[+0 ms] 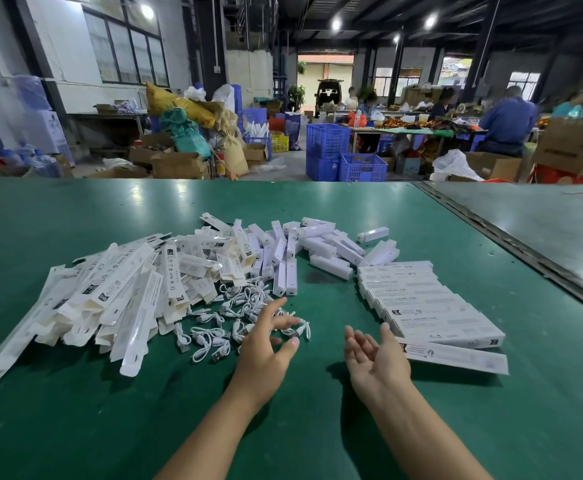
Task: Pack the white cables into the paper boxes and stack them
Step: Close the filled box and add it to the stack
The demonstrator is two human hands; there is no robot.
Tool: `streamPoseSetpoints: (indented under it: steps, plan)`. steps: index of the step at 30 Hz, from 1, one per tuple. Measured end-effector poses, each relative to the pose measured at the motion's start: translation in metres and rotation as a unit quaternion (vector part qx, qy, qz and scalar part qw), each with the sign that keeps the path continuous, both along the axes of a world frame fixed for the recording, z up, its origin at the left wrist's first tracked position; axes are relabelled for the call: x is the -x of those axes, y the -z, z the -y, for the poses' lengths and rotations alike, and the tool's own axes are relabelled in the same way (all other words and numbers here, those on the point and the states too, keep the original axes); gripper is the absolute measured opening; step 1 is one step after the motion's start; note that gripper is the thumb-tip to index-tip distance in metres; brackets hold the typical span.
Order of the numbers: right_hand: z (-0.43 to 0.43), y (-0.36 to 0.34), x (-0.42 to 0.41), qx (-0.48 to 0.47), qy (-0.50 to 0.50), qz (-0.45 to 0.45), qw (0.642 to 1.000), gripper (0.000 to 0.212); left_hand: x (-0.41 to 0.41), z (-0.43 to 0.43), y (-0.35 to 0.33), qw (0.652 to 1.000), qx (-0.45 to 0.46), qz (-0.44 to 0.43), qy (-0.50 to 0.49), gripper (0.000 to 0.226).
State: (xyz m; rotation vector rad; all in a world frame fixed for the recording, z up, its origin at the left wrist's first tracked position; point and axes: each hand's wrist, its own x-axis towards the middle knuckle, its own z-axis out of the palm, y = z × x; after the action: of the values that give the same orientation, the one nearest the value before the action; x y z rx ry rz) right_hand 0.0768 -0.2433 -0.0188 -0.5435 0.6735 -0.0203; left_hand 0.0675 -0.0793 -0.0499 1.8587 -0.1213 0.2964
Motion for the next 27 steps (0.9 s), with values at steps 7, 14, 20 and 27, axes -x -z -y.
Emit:
streamPoseSetpoints:
  steps: [7, 14, 20, 27]
  plan:
    - [0.0, -0.003, 0.007, 0.065, -0.107, -0.026, 0.992, 0.034, -0.001, 0.0, 0.0, 1.0, 0.0, -0.007, 0.0, 0.054]
    - [-0.01, 0.003, 0.003, 0.227, -0.158, 0.048, 0.96, 0.022, -0.002, -0.001, -0.002, 0.973, -0.124, 0.09, -0.174, 0.037]
    - [-0.011, 0.01, 0.0, 0.272, -0.177, 0.088, 0.942, 0.024, -0.008, -0.017, 0.001, 0.911, -0.293, -0.062, -0.282, 0.058]
    - [-0.012, 0.018, 0.001, 0.365, -0.231, 0.165, 0.887, 0.03, -0.009, -0.047, -0.012, 0.882, -0.306, -0.047, -0.355, 0.055]
